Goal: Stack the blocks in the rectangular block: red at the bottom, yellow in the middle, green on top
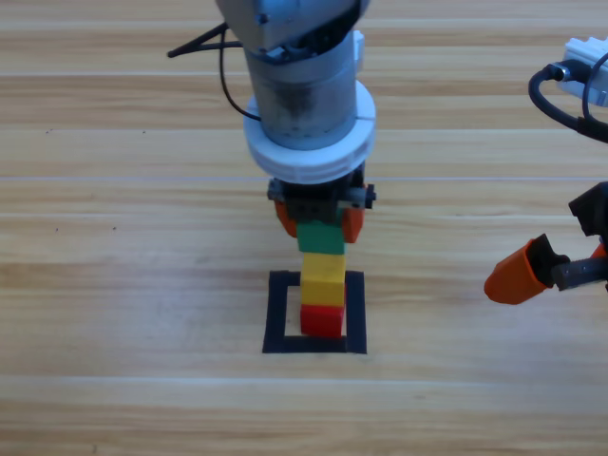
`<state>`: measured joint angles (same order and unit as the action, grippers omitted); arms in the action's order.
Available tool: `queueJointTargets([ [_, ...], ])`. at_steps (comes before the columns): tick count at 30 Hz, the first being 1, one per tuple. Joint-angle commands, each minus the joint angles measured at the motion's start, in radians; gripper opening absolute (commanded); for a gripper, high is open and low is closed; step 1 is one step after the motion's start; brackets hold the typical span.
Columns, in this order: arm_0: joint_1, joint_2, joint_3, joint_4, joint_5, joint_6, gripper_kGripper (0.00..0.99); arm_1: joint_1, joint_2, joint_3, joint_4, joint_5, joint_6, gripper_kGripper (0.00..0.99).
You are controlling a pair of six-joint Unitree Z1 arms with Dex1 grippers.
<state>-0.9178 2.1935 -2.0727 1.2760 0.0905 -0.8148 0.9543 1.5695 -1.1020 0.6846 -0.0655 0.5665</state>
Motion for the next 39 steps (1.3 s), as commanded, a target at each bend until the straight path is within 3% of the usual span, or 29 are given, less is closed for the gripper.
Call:
queueJointTargets([
  [1,-0.024,0.058,-0.018,0.017,0.015,-0.011,0.054,-0.025,0.040,-0.005,-0.019,-0.003,-0.002,0.989],
  [39,-0.024,0.117,-0.013,0.020,0.014,-0.030,0.052,-0.026,0.067,-0.009,-0.019,0.004,-0.002,0.990],
])
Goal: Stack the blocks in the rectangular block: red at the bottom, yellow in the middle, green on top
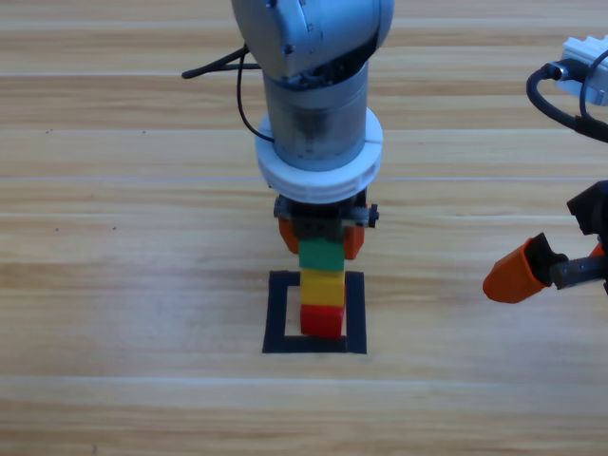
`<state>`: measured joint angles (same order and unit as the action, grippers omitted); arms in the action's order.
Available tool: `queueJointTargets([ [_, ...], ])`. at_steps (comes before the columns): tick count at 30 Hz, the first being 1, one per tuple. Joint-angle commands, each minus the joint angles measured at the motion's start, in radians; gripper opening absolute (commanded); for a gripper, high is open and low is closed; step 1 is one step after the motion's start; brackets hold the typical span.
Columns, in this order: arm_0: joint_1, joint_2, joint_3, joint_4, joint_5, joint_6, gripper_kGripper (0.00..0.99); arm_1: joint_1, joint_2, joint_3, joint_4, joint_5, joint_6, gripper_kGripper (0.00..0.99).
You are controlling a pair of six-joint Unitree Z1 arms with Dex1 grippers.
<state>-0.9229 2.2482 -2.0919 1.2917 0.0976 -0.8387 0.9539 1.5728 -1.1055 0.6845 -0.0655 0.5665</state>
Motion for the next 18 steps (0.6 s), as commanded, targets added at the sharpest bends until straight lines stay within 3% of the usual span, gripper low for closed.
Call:
queueJointTargets([
  [1,-0.019,0.062,0.006,0.004,0.008,-0.006,0.052,-0.026,0.066,-0.005,-0.019,0.004,-0.002,0.990],
  [18,-0.019,0.071,0.009,0.004,0.010,-0.008,0.054,-0.024,0.067,-0.008,-0.019,0.007,-0.002,0.990],
])
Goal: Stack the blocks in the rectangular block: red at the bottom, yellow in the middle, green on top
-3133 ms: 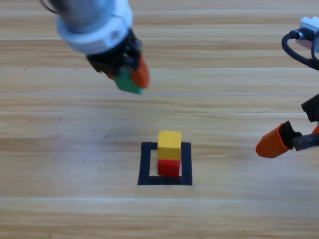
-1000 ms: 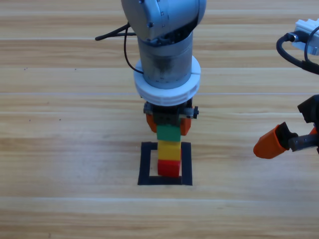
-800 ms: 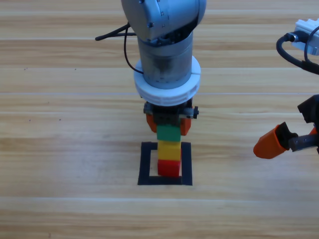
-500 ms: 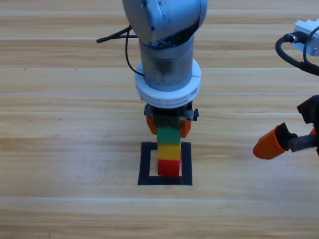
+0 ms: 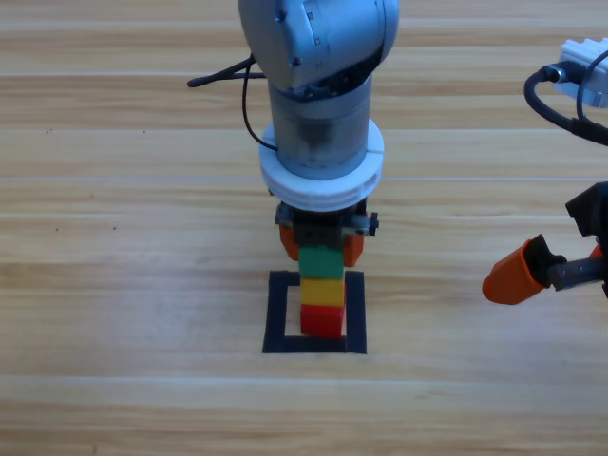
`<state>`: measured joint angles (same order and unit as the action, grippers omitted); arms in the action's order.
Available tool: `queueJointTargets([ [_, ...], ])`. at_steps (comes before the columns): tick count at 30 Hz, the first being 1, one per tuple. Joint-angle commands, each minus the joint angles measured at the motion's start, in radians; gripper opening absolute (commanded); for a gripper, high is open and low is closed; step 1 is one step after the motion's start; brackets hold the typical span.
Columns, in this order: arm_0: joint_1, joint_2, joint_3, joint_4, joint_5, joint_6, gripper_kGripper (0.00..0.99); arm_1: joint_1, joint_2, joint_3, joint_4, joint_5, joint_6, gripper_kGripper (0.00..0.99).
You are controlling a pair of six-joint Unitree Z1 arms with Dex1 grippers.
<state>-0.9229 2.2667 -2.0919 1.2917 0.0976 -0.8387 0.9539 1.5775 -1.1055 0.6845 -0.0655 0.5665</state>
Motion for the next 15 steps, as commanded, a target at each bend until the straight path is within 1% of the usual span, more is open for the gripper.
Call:
queueJointTargets([
  [1,-0.019,0.053,0.009,0.004,0.010,-0.008,0.054,-0.024,0.064,-0.010,-0.019,0.007,-0.002,0.990],
  [7,-0.019,0.054,0.007,0.004,0.010,-0.008,0.055,-0.024,0.068,-0.022,-0.019,0.007,-0.011,0.990],
  [13,-0.019,0.057,0.007,0.004,0.010,-0.006,0.058,-0.024,0.118,-0.040,-0.019,0.006,-0.031,0.990],
  [15,-0.019,0.059,0.004,0.004,0.010,-0.006,0.074,-0.024,0.128,-0.043,-0.019,0.003,-0.033,0.990],
])
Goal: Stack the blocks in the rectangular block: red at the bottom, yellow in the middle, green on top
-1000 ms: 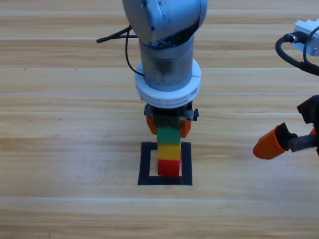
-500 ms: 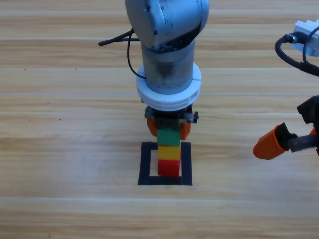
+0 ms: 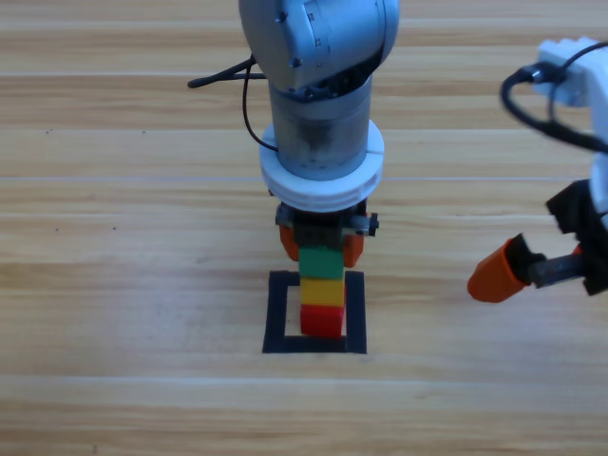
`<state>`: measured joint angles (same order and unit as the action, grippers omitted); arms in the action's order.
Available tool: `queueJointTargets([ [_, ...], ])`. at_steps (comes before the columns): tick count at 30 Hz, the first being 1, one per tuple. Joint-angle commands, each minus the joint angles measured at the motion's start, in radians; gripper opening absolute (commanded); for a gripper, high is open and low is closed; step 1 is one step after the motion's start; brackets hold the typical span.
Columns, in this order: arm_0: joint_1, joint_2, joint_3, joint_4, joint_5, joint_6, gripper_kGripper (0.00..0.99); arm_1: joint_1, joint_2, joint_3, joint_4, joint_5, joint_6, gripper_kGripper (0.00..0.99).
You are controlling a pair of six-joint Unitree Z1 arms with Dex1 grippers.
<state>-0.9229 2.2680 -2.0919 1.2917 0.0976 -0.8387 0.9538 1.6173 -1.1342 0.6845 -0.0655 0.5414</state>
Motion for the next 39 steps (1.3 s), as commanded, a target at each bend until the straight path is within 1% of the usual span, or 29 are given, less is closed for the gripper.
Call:
queueJointTargets([
  [1,-0.019,0.059,0.003,0.004,0.010,-0.006,0.083,-0.024,0.092,-0.016,-0.019,0.000,-0.006,0.990],
  [5,-0.019,0.059,0.004,0.004,0.010,-0.006,0.087,-0.024,0.102,-0.026,-0.019,0.000,-0.011,0.990],
  [9,-0.019,0.061,0.003,0.003,0.010,-0.006,0.135,-0.026,0.101,-0.027,-0.019,-0.002,-0.011,0.990],
  [25,-0.019,0.061,-0.004,0.003,0.010,-0.006,0.250,-0.024,0.067,-0.021,-0.019,-0.014,-0.008,0.990],
  [30,-0.019,0.059,-0.004,0.004,0.010,-0.008,0.302,-0.024,0.058,-0.026,-0.019,-0.034,-0.006,0.990],
  [35,-0.021,0.059,-0.002,0.004,0.010,-0.008,0.383,-0.024,0.039,-0.024,-0.019,-0.034,-0.006,0.990],
  [39,-0.021,0.059,-0.004,0.004,0.010,-0.008,0.546,-0.024,0.023,-0.015,-0.019,-0.042,-0.006,0.990],
])
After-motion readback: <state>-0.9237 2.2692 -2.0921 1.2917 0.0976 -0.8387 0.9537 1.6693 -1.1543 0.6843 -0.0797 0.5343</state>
